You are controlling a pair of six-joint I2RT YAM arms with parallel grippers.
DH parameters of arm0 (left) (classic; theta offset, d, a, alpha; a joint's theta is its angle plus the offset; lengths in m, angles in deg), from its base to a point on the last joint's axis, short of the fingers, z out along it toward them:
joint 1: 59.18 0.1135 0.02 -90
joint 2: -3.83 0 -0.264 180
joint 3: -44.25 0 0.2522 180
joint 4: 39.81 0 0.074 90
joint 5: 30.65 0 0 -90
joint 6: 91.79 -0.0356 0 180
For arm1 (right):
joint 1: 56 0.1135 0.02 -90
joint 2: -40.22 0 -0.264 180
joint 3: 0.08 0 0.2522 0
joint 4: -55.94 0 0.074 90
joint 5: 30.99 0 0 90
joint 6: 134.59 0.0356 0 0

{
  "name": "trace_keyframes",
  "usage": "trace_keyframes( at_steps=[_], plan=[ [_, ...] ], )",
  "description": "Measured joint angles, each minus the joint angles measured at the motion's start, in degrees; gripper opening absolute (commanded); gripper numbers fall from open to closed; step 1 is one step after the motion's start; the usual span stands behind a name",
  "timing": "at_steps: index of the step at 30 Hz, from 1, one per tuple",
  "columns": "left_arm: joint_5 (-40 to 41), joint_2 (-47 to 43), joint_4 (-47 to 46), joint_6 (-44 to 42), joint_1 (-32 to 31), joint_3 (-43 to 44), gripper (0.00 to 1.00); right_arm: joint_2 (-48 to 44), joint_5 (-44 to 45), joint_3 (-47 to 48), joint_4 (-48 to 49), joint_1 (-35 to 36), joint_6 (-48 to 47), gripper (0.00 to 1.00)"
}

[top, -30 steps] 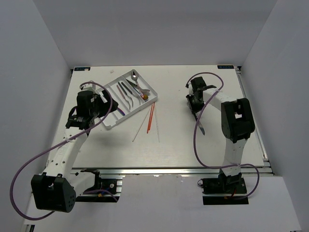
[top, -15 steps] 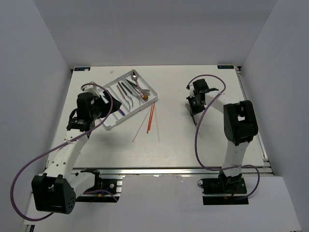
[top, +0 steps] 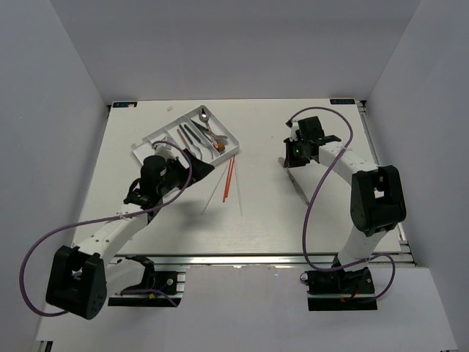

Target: Sort the eating utensils into containers

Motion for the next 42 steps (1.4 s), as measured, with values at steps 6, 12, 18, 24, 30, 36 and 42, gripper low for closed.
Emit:
trace_keyframes(
  at_steps=[6, 12, 18, 24, 30, 36, 42],
  plan=[
    [2.9, 5.0, -2.7, 2.0, -6.6, 0.0, 0.98, 0.3, 1.9, -0.3, -0.1, 0.8, 0.8, 0.61],
    [6.3, 4.3, 0.1, 1.3, -6.6, 2.2, 0.98, 2.5, 6.2, 1.3, -2.4, 2.6, -2.2, 0.53],
    [8.2, 1.3, 4.0, -0.9, -6.6, 4.0, 0.98, 10.3, 9.8, 6.1, -4.8, 2.9, -6.4, 0.46],
    [9.6, 0.0, 9.0, -3.2, -6.6, 4.7, 0.98, 12.7, 12.0, 10.0, -10.3, 2.9, -9.9, 0.48],
    [10.1, -0.4, 11.7, -4.4, -6.6, 4.7, 0.98, 20.6, 13.0, 20.6, -16.0, 2.8, -12.2, 0.41],
    [10.9, -1.6, 14.1, -5.6, -6.6, 5.8, 0.98, 21.0, 11.4, 21.2, -17.4, 2.3, -12.5, 0.33],
    [11.3, -2.5, 15.0, -6.3, -6.6, 6.7, 0.98, 19.6, 11.4, 18.8, -17.2, 2.1, -11.6, 0.34]
  ],
)
